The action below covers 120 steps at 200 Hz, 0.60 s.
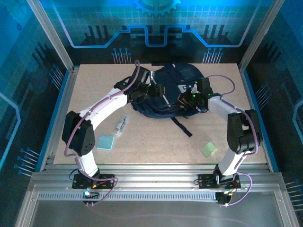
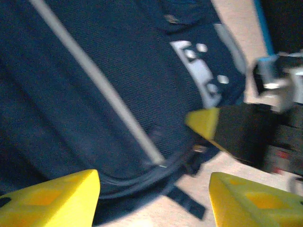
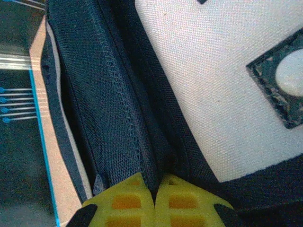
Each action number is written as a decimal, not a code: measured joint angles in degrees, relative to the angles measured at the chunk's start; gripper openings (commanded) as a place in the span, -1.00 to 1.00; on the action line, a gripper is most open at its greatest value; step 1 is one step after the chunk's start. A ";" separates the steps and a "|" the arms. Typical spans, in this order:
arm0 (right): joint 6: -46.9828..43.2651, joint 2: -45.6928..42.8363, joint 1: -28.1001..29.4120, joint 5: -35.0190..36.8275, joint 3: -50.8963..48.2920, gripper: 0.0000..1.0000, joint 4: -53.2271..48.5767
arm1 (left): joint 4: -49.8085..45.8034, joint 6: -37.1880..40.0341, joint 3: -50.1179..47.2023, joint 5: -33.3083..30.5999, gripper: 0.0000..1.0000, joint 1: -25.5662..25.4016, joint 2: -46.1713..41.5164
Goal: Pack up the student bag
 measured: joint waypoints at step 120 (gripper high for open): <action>15.41 -2.23 5.70 6.49 -7.32 -1.00 15.19 | 0.39 -4.79 -3.96 -13.84 0.34 -7.98 7.58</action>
